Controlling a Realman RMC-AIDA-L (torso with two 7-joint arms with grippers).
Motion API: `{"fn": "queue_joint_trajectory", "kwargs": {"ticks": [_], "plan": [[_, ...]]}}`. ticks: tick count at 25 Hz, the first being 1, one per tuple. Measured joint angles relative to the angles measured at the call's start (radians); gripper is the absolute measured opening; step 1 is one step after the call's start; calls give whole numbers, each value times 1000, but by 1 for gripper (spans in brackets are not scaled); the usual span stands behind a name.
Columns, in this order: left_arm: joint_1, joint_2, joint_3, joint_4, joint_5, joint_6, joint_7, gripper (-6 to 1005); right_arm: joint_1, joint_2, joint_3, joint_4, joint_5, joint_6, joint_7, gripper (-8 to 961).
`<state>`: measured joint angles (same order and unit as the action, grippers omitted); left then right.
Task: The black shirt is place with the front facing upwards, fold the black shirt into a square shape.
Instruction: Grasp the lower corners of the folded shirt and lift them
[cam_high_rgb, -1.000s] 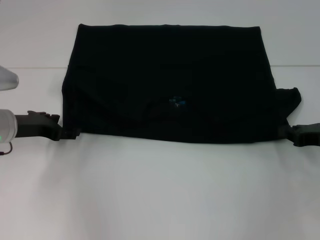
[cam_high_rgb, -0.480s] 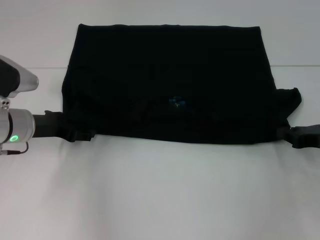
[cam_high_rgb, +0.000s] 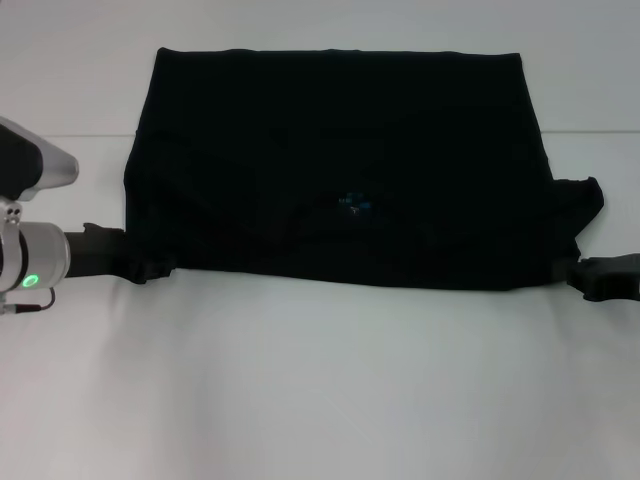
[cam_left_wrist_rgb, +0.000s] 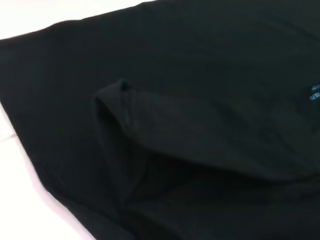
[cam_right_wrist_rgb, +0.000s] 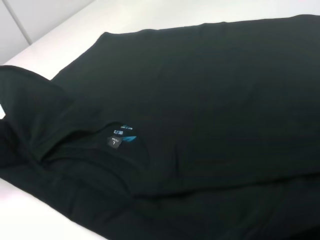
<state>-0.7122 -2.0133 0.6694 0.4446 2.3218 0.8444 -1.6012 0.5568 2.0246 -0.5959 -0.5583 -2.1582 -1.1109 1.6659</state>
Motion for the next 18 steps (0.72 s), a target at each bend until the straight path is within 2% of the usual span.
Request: {"fn": "queue_joint_trajectory", "kwargs": {"ticks": [4, 12, 18], "plan": [[4, -14, -8, 4, -1, -8, 32, 526, -1, 1, 1, -2, 0, -15, 0, 11], [11, -20, -10, 10, -29, -9, 78, 206, -2, 2, 1, -1, 0, -16, -2, 12], [27, -23, -11, 8, -98, -5, 152, 107, -3, 2, 1, -1, 0, -14, -3, 11]]}}
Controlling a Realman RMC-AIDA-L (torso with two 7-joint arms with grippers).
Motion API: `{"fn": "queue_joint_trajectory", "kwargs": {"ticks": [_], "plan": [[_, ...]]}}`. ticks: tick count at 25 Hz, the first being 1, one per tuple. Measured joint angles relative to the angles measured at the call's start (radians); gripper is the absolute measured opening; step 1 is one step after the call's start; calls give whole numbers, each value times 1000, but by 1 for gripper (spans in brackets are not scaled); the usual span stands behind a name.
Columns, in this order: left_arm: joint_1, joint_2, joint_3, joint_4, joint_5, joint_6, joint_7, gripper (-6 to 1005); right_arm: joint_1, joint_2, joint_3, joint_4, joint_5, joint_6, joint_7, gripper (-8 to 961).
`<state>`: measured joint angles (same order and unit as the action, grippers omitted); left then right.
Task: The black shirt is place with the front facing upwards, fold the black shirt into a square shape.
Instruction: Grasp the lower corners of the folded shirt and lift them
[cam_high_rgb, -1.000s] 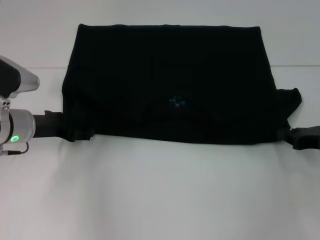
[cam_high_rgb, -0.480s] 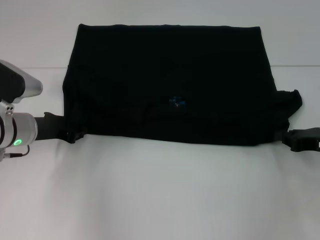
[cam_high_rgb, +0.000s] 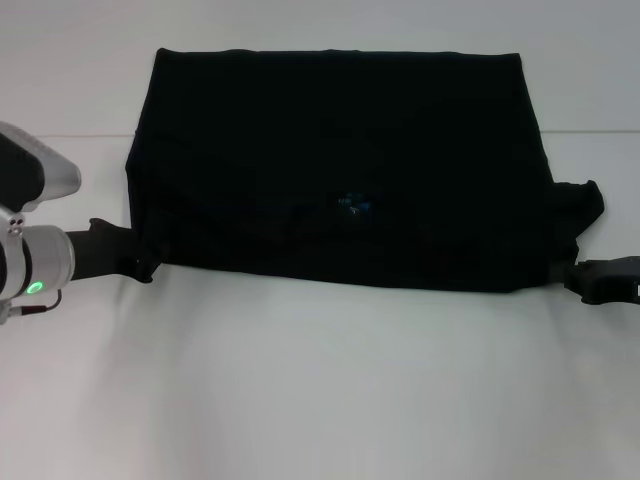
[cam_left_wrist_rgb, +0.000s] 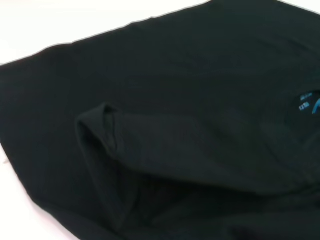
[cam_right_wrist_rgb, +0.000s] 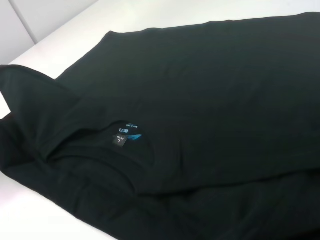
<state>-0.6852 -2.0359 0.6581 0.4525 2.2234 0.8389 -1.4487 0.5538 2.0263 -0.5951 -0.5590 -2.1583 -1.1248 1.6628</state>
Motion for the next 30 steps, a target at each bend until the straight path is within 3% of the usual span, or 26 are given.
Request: {"fn": "queue_joint_trajectory", "kwargs": {"ticks": [4, 14, 22, 30], "plan": [[30, -3, 0, 7, -62, 31, 46, 41, -2, -2, 0, -5, 0, -5, 0, 11], [193, 9, -3, 57, -279, 251, 101, 41, -69, -32, 102, -48, 0, -209, 1, 11], [279, 3, -18, 58, -282, 339, 99, 41, -122, -60, 100, -49, -7, -322, 10, 12], [367, 10, -88, 64, -237, 527, 95, 41, -147, -78, 97, -46, -104, -412, 13, 12]]}}
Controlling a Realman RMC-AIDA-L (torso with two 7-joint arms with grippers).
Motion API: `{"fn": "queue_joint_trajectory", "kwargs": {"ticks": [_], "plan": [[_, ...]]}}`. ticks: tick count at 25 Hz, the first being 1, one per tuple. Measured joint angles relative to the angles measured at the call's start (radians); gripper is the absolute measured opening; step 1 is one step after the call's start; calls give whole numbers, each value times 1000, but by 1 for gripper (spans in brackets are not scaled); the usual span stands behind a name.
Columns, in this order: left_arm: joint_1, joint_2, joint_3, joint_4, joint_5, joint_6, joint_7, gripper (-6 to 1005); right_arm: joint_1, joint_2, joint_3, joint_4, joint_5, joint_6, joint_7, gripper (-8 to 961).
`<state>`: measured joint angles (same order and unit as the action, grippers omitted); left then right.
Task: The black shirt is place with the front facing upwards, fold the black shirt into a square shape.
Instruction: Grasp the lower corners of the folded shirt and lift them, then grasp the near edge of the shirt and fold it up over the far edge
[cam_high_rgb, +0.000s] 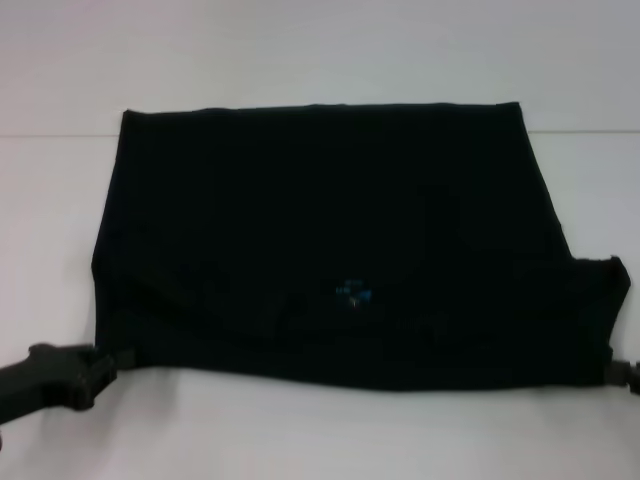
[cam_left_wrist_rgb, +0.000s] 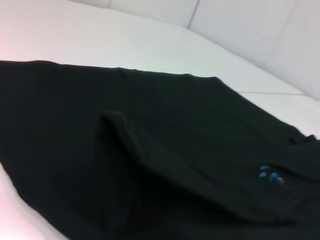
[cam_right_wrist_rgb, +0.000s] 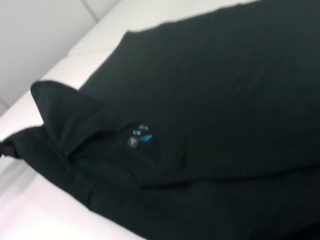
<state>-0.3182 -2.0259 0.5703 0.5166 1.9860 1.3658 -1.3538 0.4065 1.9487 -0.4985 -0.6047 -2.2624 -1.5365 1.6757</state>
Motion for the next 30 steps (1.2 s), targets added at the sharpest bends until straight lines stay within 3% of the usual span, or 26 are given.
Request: {"fn": "queue_joint_trajectory", "kwargs": {"ticks": [10, 21, 26, 30], "plan": [[27, 10, -96, 16, 219, 199, -29, 41, 8, -10, -5, 7, -156, -83, -16, 12], [59, 15, -142, 37, 332, 465, 75, 41, -39, -10, 3, 5, -188, -320, -175, 11], [88, 20, -189, 90, 338, 512, 88, 40, -51, -27, 17, -4, -188, -363, -182, 11], [93, 36, -244, 104, 345, 532, 99, 40, -51, -46, 42, -5, -188, -386, -182, 11]]}}
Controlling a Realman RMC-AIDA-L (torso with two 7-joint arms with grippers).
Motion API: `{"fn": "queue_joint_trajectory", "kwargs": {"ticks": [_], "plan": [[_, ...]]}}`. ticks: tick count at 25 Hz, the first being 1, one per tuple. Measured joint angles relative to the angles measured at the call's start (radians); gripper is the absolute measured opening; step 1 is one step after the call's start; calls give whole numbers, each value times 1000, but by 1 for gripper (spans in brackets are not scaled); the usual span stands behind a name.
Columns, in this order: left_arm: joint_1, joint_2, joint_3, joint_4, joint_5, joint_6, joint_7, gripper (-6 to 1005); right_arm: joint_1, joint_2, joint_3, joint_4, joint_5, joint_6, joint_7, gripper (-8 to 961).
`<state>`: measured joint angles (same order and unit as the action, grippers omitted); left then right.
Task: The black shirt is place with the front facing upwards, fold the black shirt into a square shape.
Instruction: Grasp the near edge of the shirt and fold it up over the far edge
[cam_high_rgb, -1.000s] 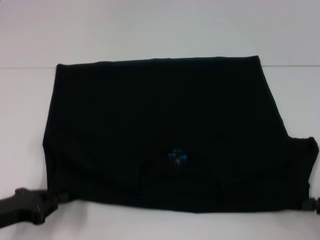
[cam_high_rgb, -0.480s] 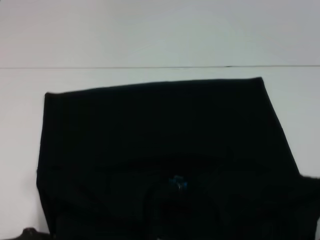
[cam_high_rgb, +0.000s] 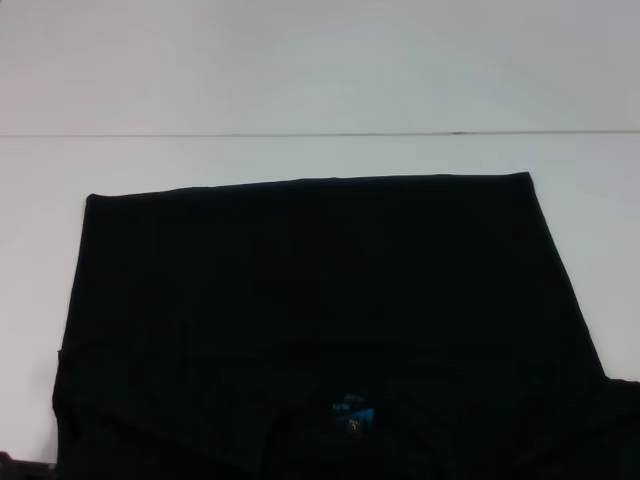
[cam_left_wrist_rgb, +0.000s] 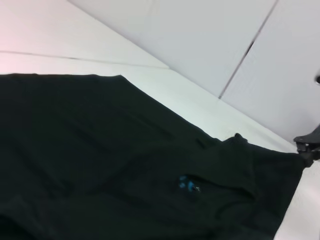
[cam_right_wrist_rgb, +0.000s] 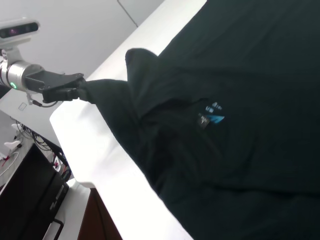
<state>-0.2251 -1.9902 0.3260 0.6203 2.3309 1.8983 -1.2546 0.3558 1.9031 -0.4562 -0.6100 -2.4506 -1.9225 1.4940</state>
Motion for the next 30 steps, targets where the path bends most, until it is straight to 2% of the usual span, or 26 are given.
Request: {"fn": "queue_joint_trajectory", "kwargs": {"ticks": [4, 10, 15, 20, 24, 26, 30], "plan": [[0, 5, -7, 5, 2, 5, -1, 40, 5, -13, 15, 0, 2, -24, -5, 12], [-6, 10, -33, 8, -1, 49, 6, 40, 19, -14, 23, -1, 8, -52, -27, 12], [-24, 25, -120, 2, -7, 90, 18, 40, 42, -19, 62, -1, 58, -59, -38, 12], [-75, 44, -252, -27, -34, 85, -3, 40, 85, -27, 70, -1, 172, -56, -28, 11], [-143, 40, -336, -31, -76, 18, -54, 40, 146, -27, 78, 0, 219, 15, -1, 11], [-160, 37, -341, -36, -87, -13, -69, 40, 178, -21, 80, 5, 226, 94, 15, 11], [-225, 30, -343, -81, -120, -147, -99, 40, 242, 6, 77, 12, 238, 275, 32, 11]]}}
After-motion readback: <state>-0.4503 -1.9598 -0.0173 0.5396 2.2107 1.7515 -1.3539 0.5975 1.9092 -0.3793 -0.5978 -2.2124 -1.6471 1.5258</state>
